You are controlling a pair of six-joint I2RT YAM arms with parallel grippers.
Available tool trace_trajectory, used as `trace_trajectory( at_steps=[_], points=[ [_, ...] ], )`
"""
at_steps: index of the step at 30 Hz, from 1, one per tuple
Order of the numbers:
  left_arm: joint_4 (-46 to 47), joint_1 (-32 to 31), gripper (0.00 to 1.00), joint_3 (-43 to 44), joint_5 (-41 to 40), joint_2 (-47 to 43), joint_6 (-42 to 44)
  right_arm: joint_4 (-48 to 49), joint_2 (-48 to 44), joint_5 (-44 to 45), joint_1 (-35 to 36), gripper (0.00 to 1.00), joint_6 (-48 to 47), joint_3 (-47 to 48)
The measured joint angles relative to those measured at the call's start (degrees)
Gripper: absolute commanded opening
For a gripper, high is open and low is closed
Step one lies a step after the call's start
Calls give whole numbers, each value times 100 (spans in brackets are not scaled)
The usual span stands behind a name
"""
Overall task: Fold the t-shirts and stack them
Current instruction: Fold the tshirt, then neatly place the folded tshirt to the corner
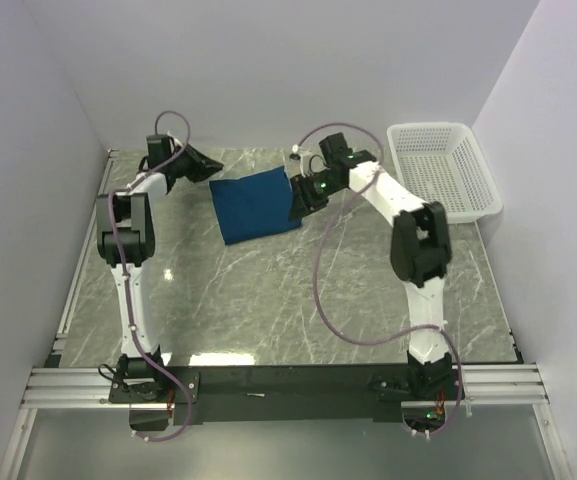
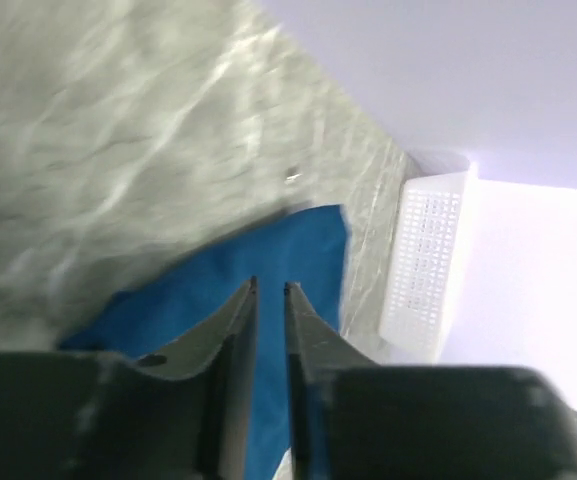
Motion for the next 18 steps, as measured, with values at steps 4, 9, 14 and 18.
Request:
trace_trajectory(
  at_steps=[4,9,14,18],
  points=[
    [-278,-15,34,-114,-210,-774,595,-107,-1694,-37,-4,52,-879,-1016],
    [-260,-114,95,-2404,-1147,-3836,1698,1456,-4894,1497,4,89,-1237,-3989],
    [173,37,99,-4205,-1292,-5663,1928,2697,-6935,2479,-505,87,-835,-6070],
    [-175,116,98,-4450,-1322,-4789,2063,2776,-7316,1434,-1421,87,-581,-6437]
  ],
)
